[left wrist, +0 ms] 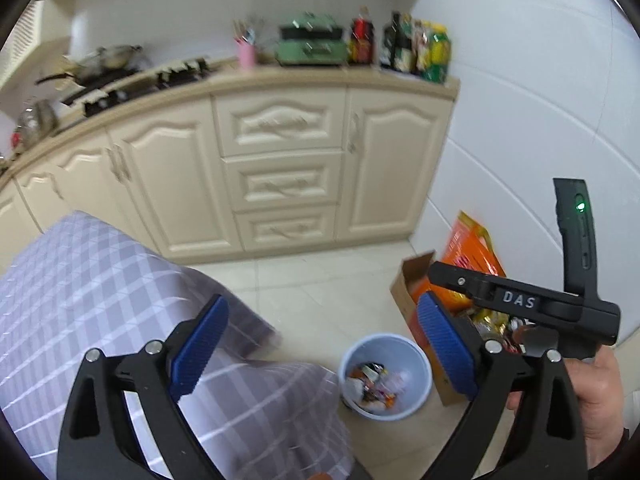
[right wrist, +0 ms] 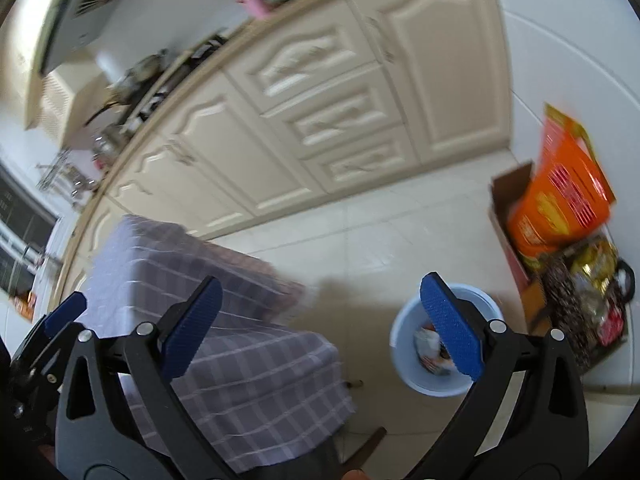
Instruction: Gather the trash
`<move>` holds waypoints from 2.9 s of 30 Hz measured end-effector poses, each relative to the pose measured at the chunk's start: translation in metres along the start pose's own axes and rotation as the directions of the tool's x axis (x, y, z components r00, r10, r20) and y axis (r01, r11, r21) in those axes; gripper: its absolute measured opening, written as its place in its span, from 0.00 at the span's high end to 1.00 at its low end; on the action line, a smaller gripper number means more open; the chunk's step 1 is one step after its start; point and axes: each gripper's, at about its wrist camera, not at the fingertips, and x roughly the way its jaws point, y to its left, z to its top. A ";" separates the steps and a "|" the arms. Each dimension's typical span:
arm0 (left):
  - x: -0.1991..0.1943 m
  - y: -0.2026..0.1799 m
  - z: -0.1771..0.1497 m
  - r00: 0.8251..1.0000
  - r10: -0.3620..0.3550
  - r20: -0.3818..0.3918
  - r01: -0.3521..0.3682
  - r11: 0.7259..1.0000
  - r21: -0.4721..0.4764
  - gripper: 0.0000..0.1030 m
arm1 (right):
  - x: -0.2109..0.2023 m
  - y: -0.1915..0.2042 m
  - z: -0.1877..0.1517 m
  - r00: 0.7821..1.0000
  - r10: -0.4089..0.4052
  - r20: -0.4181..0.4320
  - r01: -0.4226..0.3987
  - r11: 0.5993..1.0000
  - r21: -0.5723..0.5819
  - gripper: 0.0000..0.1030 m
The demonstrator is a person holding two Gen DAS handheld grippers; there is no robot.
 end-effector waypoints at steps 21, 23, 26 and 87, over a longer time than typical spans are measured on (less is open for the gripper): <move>-0.223 0.182 -0.012 0.814 0.543 0.208 -0.481 0.830 -0.283 0.05 | -0.051 0.302 -0.031 0.970 0.232 0.078 -0.171 0.870 -0.462 0.06; -0.244 0.197 -0.018 0.786 0.581 0.211 -0.503 0.800 -0.327 0.05 | -0.059 0.327 -0.041 0.966 0.239 0.102 -0.156 0.847 -0.508 0.06; -0.276 0.213 -0.028 0.745 0.631 0.216 -0.530 0.756 -0.383 0.05 | -0.071 0.354 -0.053 0.957 0.255 0.138 -0.139 0.822 -0.552 0.06; -0.426 0.201 -0.057 0.539 0.775 0.331 -0.588 0.627 -0.511 0.05 | -0.156 0.448 -0.101 0.874 0.408 0.266 -0.137 0.729 -0.670 0.06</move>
